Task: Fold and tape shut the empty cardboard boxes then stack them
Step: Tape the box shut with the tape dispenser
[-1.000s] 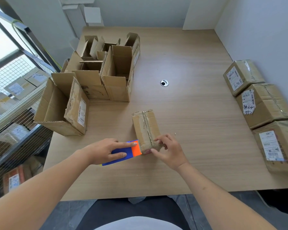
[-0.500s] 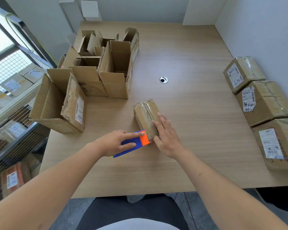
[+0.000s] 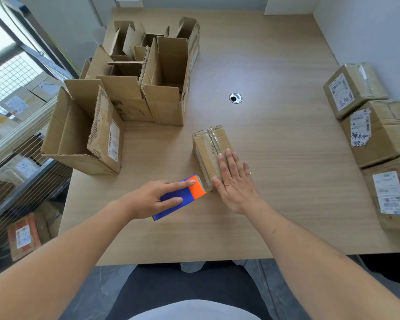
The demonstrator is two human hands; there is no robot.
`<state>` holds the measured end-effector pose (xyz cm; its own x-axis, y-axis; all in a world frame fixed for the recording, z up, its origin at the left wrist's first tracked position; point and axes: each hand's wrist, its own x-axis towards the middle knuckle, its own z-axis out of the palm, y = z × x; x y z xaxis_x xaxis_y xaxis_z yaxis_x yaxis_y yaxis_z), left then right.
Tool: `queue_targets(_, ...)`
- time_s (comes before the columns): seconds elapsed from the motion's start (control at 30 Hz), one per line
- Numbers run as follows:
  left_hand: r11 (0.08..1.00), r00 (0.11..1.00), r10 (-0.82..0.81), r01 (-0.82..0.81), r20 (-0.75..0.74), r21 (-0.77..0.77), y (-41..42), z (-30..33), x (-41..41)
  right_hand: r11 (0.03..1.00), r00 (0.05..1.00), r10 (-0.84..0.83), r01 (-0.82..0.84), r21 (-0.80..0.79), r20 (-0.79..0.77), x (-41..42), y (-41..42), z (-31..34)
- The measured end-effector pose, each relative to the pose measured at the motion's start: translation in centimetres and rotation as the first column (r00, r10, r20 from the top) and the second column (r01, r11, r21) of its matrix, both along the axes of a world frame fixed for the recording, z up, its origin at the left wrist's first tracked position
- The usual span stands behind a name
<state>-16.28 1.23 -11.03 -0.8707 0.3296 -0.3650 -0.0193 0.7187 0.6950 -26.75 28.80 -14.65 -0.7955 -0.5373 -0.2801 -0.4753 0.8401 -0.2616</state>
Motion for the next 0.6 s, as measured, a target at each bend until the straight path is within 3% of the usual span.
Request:
queue_targets(0.23, 0.994, 0.984, 0.085, -0.073, 0.158, -0.079, 1.5, -0.2, -2.3, 0.999, 1.0, 0.002, -0.003, 0.05, 0.029, 0.1, -0.3, 0.7)
queue_targets(0.37, 0.971, 0.967, 0.073, -0.014, 0.242, -0.238, 0.0, -2.3, -1.4, 0.997, 0.999, 0.007, -0.011, 0.082, 0.05, -0.3, -0.1, 0.8)
queue_targets(0.5, 0.974, 0.952, 0.206, -0.177, 0.225, -0.141, -1.4, -3.0, 0.6, 0.996, 1.0, -0.025, 0.024, 0.084, 0.008, 0.1, -0.8, 0.7)
queue_targets(0.6, 0.971, 0.963, 0.225, -0.21, 0.149, -0.11, -1.1, -1.9, -0.2, 0.989, 0.991, -0.034, 0.052, 0.135, -0.131, 1.1, -1.6, 0.0)
